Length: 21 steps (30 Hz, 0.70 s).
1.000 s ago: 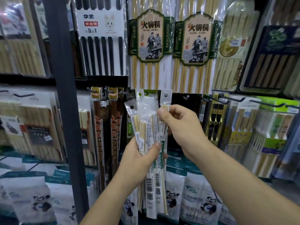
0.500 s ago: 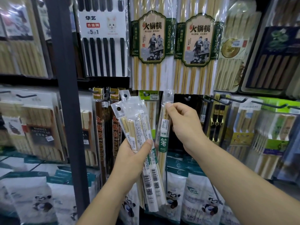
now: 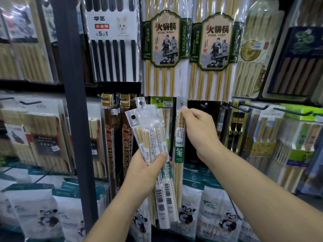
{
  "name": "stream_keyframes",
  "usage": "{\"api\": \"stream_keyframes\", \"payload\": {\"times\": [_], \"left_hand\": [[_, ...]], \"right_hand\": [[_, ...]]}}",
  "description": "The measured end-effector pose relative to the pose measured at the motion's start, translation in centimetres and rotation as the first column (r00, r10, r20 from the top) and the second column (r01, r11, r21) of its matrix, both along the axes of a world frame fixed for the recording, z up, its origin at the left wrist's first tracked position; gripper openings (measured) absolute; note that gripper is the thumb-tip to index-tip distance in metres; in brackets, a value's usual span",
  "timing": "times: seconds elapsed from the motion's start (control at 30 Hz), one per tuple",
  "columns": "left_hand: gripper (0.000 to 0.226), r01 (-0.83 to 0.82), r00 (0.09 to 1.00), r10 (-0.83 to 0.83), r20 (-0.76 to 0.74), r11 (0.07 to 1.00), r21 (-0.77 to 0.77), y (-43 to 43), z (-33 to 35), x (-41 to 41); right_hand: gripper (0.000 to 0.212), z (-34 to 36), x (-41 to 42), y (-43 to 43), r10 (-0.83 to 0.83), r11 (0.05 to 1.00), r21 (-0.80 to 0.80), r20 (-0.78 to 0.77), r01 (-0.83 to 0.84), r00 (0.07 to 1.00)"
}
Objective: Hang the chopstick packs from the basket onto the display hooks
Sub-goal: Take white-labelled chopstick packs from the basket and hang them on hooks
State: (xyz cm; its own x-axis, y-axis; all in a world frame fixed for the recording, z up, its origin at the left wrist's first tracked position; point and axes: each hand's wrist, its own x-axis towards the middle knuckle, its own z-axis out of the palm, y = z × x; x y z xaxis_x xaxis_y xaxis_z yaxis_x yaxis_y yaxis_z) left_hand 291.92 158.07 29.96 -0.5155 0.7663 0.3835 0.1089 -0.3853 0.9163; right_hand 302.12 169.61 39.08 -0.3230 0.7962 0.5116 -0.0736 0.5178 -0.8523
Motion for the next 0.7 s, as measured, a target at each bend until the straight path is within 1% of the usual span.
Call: {"api": "stream_keyframes", "payload": {"times": [0.07,0.17,0.33,0.4,0.43,0.5,0.57,0.63,0.7], "left_hand": [[0.023,-0.007,1.000,0.007,-0.008,1.000,0.013,-0.1,0.0,-0.2],[0.019,-0.043,0.997,0.044,-0.060,0.999,0.016,-0.5,0.1,-0.4],[0.019,-0.040,0.999,0.041,-0.029,0.999,0.026,-0.5,0.0,-0.8],[0.025,-0.032,0.999,0.034,-0.037,0.999,0.035,-0.5,0.1,-0.6],[0.029,-0.029,0.999,0.031,-0.045,0.999,0.034,-0.5,0.3,-0.5],[0.034,-0.022,0.998,0.024,-0.060,0.999,0.036,-0.5,0.4,-0.5],[0.035,-0.011,0.997,0.014,-0.072,0.999,0.041,-0.4,0.4,-0.6],[0.033,0.003,0.996,0.001,-0.085,0.999,0.047,-0.4,0.4,-0.5],[0.031,0.014,0.994,-0.008,-0.106,0.998,0.057,-0.4,0.4,-0.3]], "right_hand": [[0.053,0.0,-0.1,0.1,-0.030,0.999,0.012,0.029,0.030,0.999],[0.051,-0.3,-0.1,0.6,-0.073,0.997,0.004,0.066,0.073,0.995],[0.056,-0.6,-0.3,1.6,-0.127,0.992,0.033,0.110,0.124,0.986],[0.055,-0.7,-0.4,1.8,-0.147,0.989,0.037,0.118,0.143,0.982],[0.052,-0.8,-0.3,1.8,-0.165,0.986,0.040,0.117,0.161,0.979],[0.036,-1.0,0.0,1.5,-0.221,0.975,0.056,0.102,0.217,0.970],[0.028,-1.2,0.3,0.7,-0.266,0.960,0.106,0.061,0.259,0.962],[0.024,-1.2,0.6,-0.4,-0.210,0.964,0.172,0.026,0.202,0.977],[0.018,-1.0,0.7,-1.8,-0.045,0.984,0.175,0.049,0.036,0.998]]}}
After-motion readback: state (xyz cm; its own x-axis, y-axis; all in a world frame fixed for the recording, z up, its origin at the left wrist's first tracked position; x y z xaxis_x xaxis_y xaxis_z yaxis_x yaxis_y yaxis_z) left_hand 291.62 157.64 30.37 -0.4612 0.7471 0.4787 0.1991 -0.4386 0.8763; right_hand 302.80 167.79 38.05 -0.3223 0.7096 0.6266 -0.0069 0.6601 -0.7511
